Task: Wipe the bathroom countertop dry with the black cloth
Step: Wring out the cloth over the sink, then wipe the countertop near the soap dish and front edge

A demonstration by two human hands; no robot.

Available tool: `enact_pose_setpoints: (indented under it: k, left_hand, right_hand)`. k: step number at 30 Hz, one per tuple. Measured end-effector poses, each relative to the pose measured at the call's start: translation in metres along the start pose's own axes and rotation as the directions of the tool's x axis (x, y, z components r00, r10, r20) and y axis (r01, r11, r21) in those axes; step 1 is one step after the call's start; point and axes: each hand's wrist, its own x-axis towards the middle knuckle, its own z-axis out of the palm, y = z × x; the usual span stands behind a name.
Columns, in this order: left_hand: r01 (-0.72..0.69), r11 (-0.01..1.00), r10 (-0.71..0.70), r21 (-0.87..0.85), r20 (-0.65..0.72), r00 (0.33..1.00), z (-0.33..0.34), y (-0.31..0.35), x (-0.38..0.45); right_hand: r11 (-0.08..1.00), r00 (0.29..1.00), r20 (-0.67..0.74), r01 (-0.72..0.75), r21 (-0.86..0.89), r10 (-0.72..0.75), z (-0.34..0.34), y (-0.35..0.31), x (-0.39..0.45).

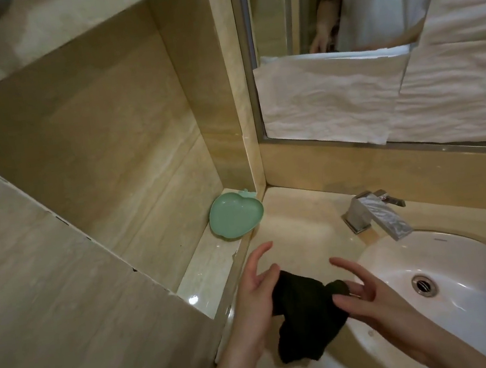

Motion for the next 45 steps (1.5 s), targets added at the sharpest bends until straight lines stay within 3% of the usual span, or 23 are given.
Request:
enact_pose_setpoints:
  k: [3, 5, 7, 11, 15, 17, 19, 21, 23, 27, 30, 35, 37, 40, 41, 43, 45]
  left_hand:
    - [0.018, 1.000, -0.018, 0.009, 0.049, 0.999, -0.011, 0.001, 0.000]
    - [-0.006, 0.997, -0.005, 0.083, 0.131, 0.991, -0.015, -0.003, 0.000]
    - [-0.064, 0.975, 0.016, 0.211, 0.223, 0.975, -0.016, -0.011, 0.001]
    - [-0.206, 0.801, 0.040, 0.562, 0.293, 0.955, -0.013, -0.035, 0.008]
    - [-0.191, 0.689, 0.064, 0.699, 0.204, 0.977, -0.014, -0.051, 0.016]
    - [-0.158, 0.669, 0.080, 0.726, 0.141, 0.987, -0.018, -0.056, 0.022]
    - [-0.157, 0.651, 0.092, 0.743, 0.128, 0.987, -0.022, -0.060, 0.025]
    - [-0.176, 0.599, 0.097, 0.781, 0.148, 0.984, -0.024, -0.063, 0.026]
    - [-0.204, 0.564, 0.116, 0.800, 0.168, 0.979, -0.027, -0.063, 0.027]
    - [-0.178, 0.758, 0.016, 0.628, 0.255, 0.967, -0.031, -0.059, 0.024]
    - [-0.138, 0.809, 0.016, 0.572, 0.212, 0.977, -0.030, -0.060, 0.031]
    - [0.044, 0.921, -0.024, 0.386, -0.058, 0.998, -0.027, -0.083, 0.074]
    - [0.121, 0.902, -0.053, 0.415, -0.172, 0.984, -0.027, -0.102, 0.091]
    - [0.153, 0.667, 0.057, 0.729, -0.254, 0.965, -0.030, -0.146, 0.103]
    - [0.087, 0.599, 0.120, 0.796, -0.196, 0.973, -0.027, -0.161, 0.105]
    - [-0.152, 0.508, 0.180, 0.848, 0.068, 0.981, -0.013, -0.183, 0.106]
    - [-0.396, 0.377, 0.155, 0.837, 0.364, 0.918, 0.007, -0.202, 0.113]
  right_hand:
    - [0.978, 0.997, -0.009, 0.068, -0.198, -0.071, -0.012, 0.003, -0.005]
    - [0.939, 0.985, -0.106, 0.090, -0.333, -0.132, -0.019, 0.006, -0.005]
    - [0.932, 0.960, -0.199, 0.119, -0.343, -0.196, -0.025, 0.008, -0.005]
    - [0.919, 0.931, -0.245, 0.176, -0.352, -0.272, -0.023, 0.014, -0.005]
    - [0.909, 0.970, -0.157, 0.110, -0.403, -0.187, -0.028, 0.026, -0.006]
    - [0.791, 0.960, -0.157, 0.092, -0.605, -0.231, -0.037, 0.032, -0.004]
    - [0.603, 0.931, -0.165, 0.071, -0.794, -0.327, -0.043, 0.038, -0.001]
    - [0.455, 0.908, -0.130, 0.073, -0.887, -0.398, -0.044, 0.044, 0.003]
    - [0.395, 0.887, -0.097, 0.102, -0.913, -0.452, -0.048, 0.052, 0.008]
    - [0.675, 0.946, -0.120, 0.123, -0.727, -0.302, -0.044, 0.048, 0.011]
    - [0.711, 0.946, -0.117, 0.141, -0.689, -0.301, -0.043, 0.035, 0.024]
    - [0.787, 0.938, -0.193, 0.117, -0.606, -0.288, -0.051, 0.023, 0.090]
    - [0.843, 0.926, -0.250, 0.114, -0.525, -0.281, -0.055, 0.030, 0.117]
    - [0.833, 0.902, -0.354, 0.010, -0.554, -0.246, -0.063, 0.059, 0.137]
    - [0.817, 0.896, -0.385, -0.045, -0.575, -0.221, -0.067, 0.075, 0.139]
    - [0.751, 0.874, -0.431, -0.128, -0.648, -0.222, -0.072, 0.108, 0.138]
    - [0.654, 0.835, -0.456, -0.162, -0.739, -0.307, -0.075, 0.136, 0.140]
